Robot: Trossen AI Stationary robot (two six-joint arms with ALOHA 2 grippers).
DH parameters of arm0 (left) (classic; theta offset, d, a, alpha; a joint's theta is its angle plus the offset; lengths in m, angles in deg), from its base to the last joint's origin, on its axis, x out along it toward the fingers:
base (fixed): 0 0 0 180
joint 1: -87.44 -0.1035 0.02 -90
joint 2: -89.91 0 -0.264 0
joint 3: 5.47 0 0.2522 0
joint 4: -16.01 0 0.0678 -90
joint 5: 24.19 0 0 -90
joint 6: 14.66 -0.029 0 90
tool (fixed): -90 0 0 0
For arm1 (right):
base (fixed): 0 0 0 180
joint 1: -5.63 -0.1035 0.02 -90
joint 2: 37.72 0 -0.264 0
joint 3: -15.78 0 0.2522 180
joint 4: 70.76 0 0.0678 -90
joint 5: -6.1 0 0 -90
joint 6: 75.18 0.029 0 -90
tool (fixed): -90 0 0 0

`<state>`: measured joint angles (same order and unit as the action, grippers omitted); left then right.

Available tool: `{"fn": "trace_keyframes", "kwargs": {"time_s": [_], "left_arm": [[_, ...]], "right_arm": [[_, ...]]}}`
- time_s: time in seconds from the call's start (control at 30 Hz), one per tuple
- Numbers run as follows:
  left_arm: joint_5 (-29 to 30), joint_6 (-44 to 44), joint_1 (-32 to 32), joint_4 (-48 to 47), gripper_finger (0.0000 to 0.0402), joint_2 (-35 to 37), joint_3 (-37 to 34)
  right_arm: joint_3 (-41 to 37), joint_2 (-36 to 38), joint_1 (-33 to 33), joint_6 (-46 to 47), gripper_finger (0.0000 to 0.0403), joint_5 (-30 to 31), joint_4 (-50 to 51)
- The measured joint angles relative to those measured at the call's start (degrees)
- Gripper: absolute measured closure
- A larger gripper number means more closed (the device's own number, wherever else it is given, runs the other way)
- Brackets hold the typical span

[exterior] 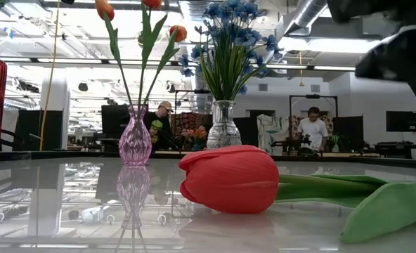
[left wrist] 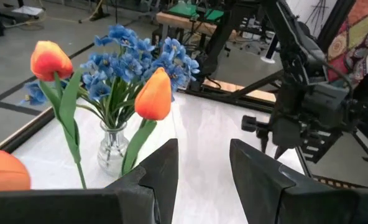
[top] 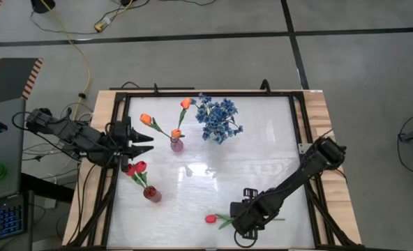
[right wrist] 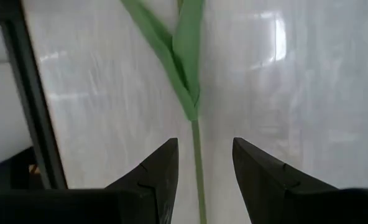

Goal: Sort flowers into vase by color
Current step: Put the red tulip into the red vase

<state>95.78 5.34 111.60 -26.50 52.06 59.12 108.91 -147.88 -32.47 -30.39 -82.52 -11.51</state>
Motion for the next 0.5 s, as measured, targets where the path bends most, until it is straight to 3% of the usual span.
{"fn": "trace_keyframes", "kwargs": {"time_s": [0.37,0.5], "left_arm": [[-1.3,0.1,0.0,-0.1,0.027,0.0,0.0],[-1.4,0.1,0.0,-0.2,0.027,0.0,0.0]], "right_arm": [[0.1,-5.4,0.3,-0.3,0.0227,-2.6,-2.3],[0.1,-5.2,1.1,-1.1,0.0251,-2.8,-2.2]]}}
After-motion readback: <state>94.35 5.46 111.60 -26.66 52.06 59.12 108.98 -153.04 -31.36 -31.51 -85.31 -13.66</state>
